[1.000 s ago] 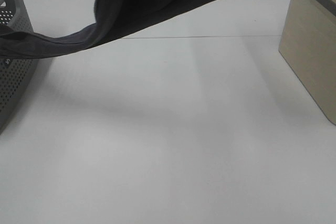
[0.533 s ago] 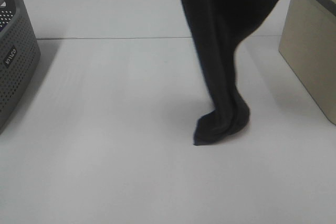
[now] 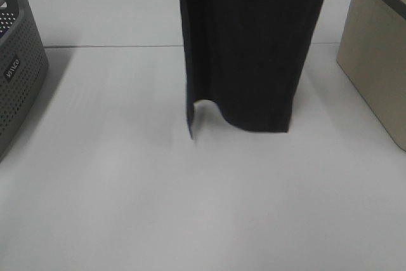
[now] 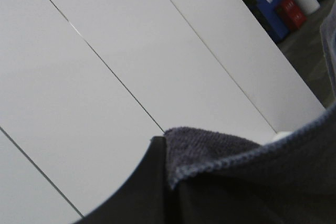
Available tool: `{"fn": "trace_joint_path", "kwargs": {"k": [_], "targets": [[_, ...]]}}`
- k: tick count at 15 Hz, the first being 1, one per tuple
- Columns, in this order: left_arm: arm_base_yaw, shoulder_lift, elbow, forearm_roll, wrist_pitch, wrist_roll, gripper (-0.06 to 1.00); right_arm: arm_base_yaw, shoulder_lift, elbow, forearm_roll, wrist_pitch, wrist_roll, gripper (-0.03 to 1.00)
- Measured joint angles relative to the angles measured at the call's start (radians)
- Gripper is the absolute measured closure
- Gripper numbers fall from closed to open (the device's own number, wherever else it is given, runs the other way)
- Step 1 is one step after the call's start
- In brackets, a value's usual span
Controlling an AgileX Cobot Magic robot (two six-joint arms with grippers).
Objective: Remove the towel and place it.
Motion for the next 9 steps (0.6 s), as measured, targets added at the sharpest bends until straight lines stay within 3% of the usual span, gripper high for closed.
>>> {"fn": "trace_joint_path", "kwargs": {"k": [1, 3, 8, 9], "targets": [[0.035, 0.027, 0.000, 0.000, -0.103, 0.000, 0.94, 0.000, 0.023, 0.000, -0.037, -0.091, 0.039, 0.95], [0.079, 0.064, 0.000, -0.001, -0.192, -0.003, 0.94, -0.012, 0.060, 0.000, -0.081, -0.211, 0.108, 0.95], [0.193, 0.150, 0.000, -0.005, -0.386, -0.072, 0.94, -0.048, 0.157, -0.008, -0.118, -0.375, 0.188, 0.95], [0.233, 0.194, 0.000, -0.007, -0.493, -0.089, 0.94, -0.048, 0.204, -0.027, -0.126, -0.443, 0.197, 0.95]]}}
